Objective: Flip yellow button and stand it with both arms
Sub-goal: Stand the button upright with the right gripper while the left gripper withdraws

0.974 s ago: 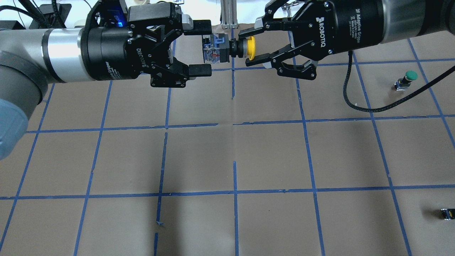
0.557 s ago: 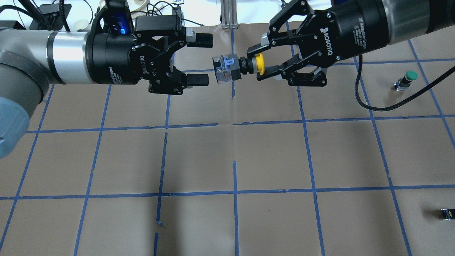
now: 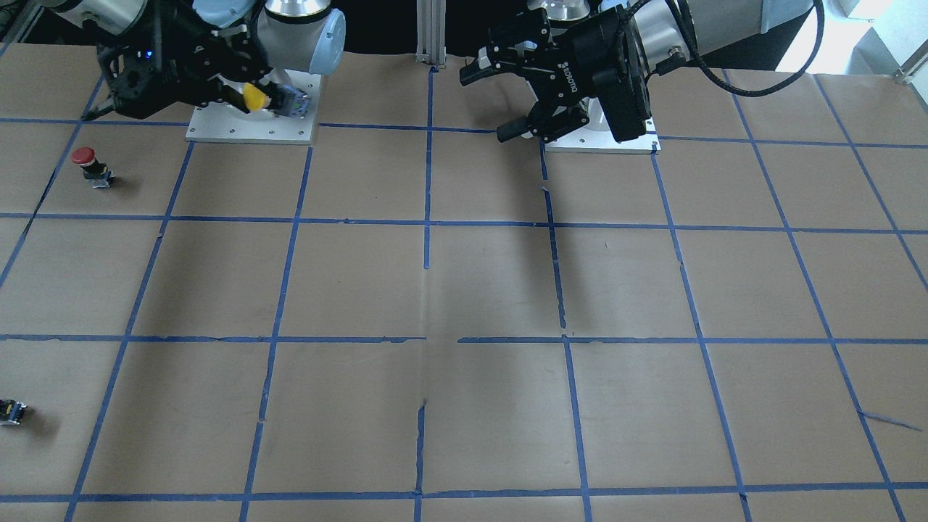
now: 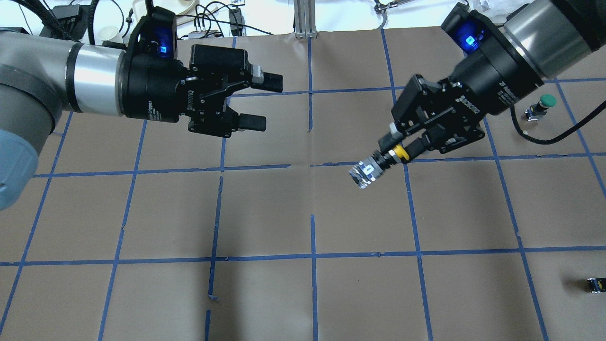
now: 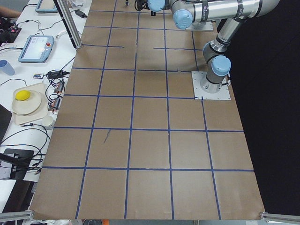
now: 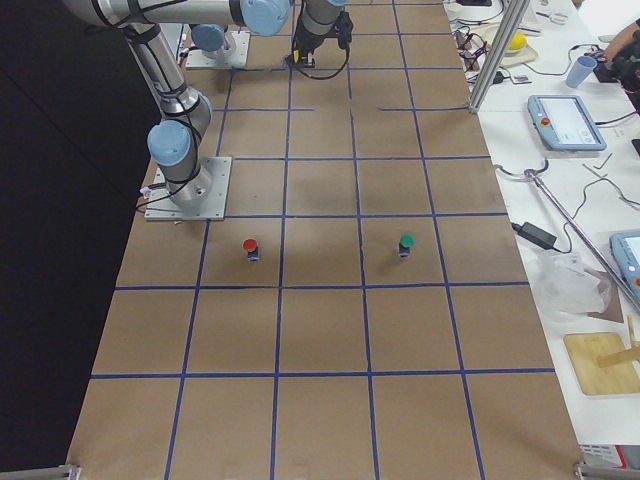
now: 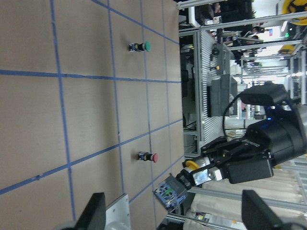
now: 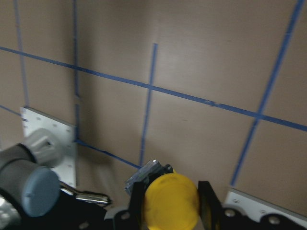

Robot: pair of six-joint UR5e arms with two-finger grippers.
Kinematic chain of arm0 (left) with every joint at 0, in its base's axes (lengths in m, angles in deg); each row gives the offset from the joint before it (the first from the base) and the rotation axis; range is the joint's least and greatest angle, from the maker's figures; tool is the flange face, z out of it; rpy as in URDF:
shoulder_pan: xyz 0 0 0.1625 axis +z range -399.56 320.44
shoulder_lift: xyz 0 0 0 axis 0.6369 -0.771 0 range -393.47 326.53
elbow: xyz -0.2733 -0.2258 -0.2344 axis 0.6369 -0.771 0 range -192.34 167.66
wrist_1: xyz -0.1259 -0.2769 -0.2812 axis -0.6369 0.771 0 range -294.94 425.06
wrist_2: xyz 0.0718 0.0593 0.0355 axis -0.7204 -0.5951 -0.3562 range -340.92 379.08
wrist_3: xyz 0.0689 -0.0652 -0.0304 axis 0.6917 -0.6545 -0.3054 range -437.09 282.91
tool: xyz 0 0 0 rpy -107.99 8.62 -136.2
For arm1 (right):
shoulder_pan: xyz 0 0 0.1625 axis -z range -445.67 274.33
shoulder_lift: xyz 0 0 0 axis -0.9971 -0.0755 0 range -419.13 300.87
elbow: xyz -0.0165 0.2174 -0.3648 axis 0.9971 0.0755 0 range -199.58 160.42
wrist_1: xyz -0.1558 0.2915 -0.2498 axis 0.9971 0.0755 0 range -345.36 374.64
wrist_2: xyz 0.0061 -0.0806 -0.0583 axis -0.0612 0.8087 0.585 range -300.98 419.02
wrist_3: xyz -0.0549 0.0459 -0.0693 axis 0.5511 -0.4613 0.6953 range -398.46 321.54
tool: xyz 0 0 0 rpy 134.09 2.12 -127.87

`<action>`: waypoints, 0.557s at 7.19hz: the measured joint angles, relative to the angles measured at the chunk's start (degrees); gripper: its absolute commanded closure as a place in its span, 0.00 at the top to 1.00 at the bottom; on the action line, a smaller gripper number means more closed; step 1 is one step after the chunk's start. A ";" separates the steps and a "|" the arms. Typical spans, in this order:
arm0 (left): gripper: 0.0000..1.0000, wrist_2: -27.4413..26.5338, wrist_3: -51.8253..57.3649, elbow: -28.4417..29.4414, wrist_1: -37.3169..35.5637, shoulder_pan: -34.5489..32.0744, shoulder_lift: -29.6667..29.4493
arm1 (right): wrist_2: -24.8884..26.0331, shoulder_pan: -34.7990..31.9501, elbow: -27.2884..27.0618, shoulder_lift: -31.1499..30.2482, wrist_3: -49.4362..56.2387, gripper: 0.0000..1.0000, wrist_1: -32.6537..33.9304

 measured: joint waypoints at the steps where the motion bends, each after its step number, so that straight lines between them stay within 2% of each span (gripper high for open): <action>1: 1.00 -7.07 -0.01 0.97 -1.23 0.19 -1.13 | 7.29 2.48 -1.45 -0.12 3.99 0.06 3.64; 2: 1.00 -15.23 0.00 2.75 -2.04 0.28 -2.88 | 11.84 4.92 -3.79 -0.21 8.96 0.05 8.68; 4: 1.00 -32.21 0.06 8.20 -2.53 0.25 -7.32 | 14.88 10.75 -9.91 -0.16 22.70 0.04 20.95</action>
